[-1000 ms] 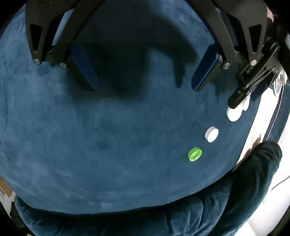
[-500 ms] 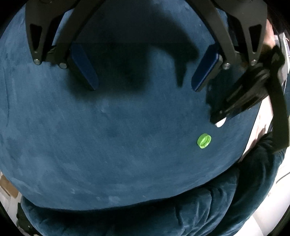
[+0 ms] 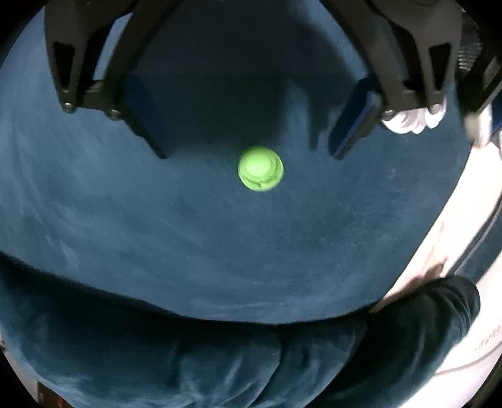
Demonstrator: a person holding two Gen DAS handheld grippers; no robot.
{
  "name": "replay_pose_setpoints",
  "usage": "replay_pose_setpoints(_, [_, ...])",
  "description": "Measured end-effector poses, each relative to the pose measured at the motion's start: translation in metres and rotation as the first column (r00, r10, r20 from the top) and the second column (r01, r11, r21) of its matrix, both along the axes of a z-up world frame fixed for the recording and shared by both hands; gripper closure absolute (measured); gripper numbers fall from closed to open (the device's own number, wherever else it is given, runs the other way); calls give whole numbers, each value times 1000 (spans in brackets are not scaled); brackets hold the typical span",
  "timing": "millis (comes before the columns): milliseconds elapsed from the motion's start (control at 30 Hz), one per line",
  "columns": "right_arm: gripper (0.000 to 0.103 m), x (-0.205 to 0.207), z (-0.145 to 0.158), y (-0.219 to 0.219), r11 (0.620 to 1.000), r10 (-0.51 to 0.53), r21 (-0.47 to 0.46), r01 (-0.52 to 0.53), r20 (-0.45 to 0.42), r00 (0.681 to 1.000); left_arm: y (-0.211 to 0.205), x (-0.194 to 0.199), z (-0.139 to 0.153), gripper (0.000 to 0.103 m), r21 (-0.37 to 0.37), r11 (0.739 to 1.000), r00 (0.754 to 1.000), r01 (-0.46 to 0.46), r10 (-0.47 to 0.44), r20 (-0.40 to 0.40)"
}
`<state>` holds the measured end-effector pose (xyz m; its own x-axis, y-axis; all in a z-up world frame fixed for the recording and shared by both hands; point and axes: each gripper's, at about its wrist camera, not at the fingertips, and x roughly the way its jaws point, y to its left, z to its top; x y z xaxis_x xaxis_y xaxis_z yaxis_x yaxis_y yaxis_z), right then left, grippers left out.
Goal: Organize objects
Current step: 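Grasp a white cap with the left tool while the right tool grasps the green cap, then carry the white and green caps over the blue basket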
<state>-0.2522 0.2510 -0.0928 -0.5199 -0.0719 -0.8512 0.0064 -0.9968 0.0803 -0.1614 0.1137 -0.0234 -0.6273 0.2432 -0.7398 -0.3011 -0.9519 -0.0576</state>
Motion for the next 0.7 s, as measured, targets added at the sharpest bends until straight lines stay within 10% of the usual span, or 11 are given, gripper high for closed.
replay_pose_setpoints(100, [73, -11, -8, -6, 999, 16, 48, -19, 49, 999, -11, 4, 2, 73, 16, 1000, 1000, -20, 20, 19])
replay_pose_setpoints(700, [73, 108, 86, -100, 976, 216, -26, -216, 6, 976, -130, 68, 77, 73, 86, 984, 987, -156, 159, -28])
